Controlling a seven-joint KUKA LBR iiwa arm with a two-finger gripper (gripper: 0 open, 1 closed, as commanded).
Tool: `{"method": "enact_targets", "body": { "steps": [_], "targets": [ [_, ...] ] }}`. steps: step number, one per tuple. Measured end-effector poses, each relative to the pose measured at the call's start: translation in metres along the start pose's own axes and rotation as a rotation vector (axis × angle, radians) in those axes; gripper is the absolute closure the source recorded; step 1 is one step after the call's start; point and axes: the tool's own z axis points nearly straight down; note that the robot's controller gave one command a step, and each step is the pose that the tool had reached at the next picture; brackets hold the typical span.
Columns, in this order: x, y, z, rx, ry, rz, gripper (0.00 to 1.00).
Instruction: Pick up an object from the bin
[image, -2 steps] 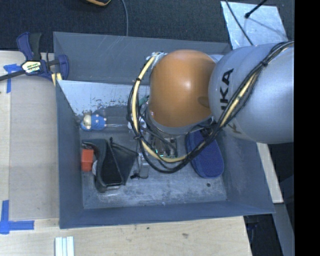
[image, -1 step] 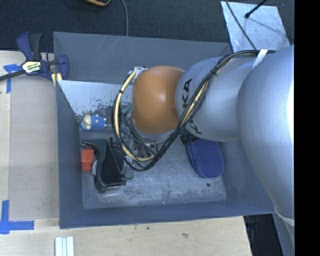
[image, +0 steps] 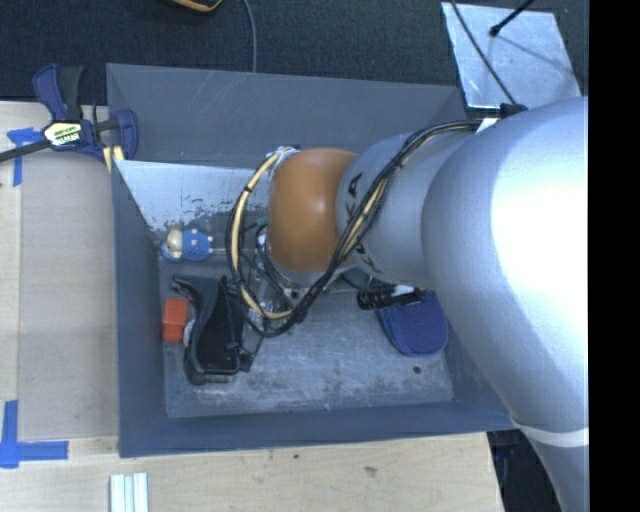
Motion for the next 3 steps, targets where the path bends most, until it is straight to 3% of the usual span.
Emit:
{"method": "enact_targets", "body": {
  "steps": [1, 3],
  "targets": [
    [-0.001, 0.001, -0.002, -0.004, -0.003, 0.002, 1.0],
    [-0.026, 0.008, -0.232, -0.009, -0.013, -0.015, 1.0]
  ]
}}
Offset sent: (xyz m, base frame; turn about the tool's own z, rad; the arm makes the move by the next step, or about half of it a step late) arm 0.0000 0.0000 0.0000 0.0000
